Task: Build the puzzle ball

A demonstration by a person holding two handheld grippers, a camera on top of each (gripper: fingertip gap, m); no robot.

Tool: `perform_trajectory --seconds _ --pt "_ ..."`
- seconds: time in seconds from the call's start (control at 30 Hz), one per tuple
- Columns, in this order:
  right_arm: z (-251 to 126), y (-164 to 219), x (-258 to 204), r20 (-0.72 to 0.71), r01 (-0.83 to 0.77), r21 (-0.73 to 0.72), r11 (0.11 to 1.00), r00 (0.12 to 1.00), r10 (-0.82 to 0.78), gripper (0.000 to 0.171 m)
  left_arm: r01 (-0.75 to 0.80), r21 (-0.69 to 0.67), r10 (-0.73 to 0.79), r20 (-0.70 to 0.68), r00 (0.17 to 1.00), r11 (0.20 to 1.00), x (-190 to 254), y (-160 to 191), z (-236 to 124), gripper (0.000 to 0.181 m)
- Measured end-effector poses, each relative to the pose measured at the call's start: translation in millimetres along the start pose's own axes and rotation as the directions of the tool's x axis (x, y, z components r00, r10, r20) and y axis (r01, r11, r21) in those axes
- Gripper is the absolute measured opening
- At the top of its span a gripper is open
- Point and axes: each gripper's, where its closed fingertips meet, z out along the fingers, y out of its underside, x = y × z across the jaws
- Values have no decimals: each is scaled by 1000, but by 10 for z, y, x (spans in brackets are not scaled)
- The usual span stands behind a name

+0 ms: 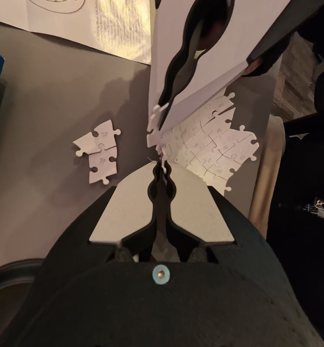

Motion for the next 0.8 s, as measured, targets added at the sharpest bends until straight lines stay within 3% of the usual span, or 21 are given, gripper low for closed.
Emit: perform_trajectory --seconds 0.03,0.8 --pt "0 -15 -8 5 2 6 1000 1000 -2 3 -1 -7 1 -5 1000 1000 -15 2 -9 4" --pt "10 -15 105 -21 -6 23 1000 1000 6 3 186 56 -173 -183 968 981 -123 -21 -21 3"
